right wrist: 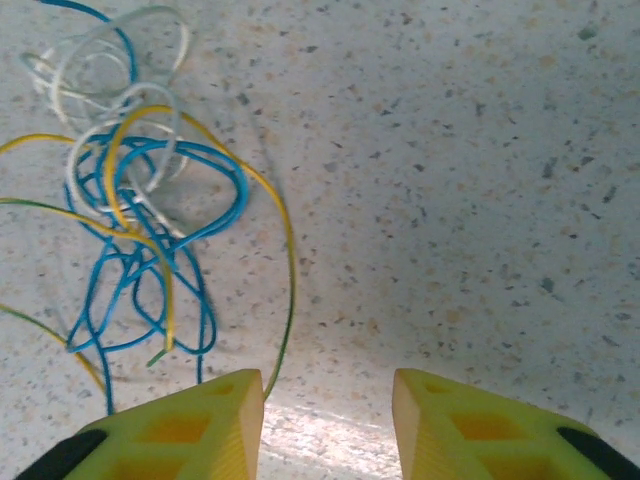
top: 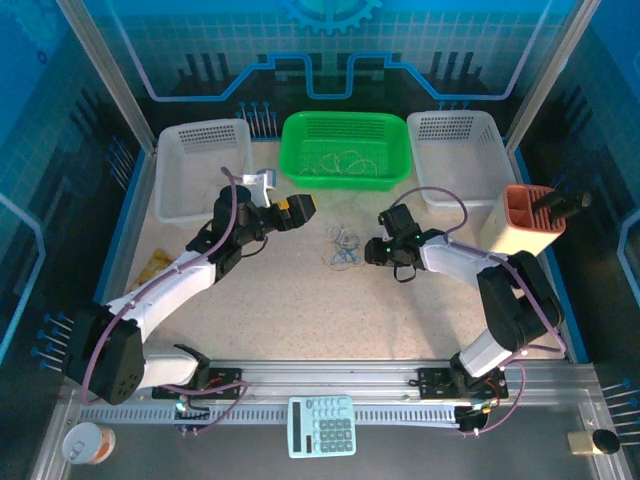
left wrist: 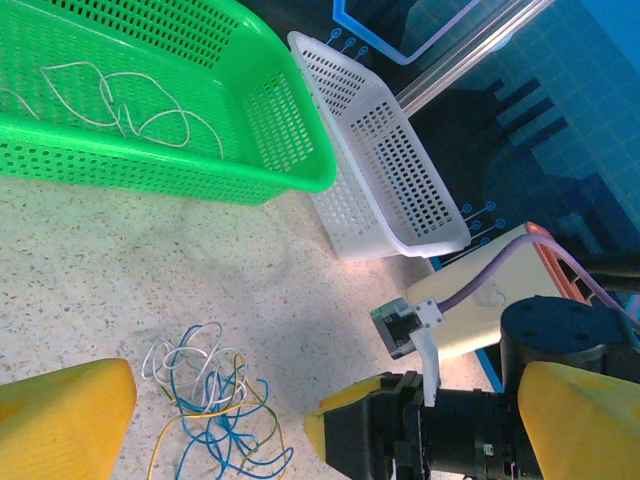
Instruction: Untangle the cables
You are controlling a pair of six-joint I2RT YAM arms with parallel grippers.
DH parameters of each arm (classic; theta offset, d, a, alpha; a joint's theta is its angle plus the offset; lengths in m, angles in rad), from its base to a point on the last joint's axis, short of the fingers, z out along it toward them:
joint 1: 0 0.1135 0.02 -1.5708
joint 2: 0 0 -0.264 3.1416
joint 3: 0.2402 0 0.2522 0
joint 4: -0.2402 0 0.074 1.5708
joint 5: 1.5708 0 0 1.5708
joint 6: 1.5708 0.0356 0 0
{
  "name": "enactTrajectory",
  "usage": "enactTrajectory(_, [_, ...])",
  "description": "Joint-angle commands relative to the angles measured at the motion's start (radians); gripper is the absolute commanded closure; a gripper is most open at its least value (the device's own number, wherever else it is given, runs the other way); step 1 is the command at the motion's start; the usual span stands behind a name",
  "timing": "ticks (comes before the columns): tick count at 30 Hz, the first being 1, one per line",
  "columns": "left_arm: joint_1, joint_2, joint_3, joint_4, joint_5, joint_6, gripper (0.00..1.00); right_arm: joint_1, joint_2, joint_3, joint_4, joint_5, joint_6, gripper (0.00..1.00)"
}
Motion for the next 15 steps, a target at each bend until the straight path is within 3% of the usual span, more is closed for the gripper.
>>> enactTrajectory(1, [-0.010, -0.014, -0.009, -0.003, -0.010, 0.001, 0.01, -0.003, 0.032, 0.064, -0.056, 0.044, 0.017, 0.59])
enactTrajectory(15, [-0.023, -0.022, -0.015, 0.004, -0.012, 0.007, 0.01, 0.036, 0.183, 0.194, -0.143, 0.105, -0.008, 0.58])
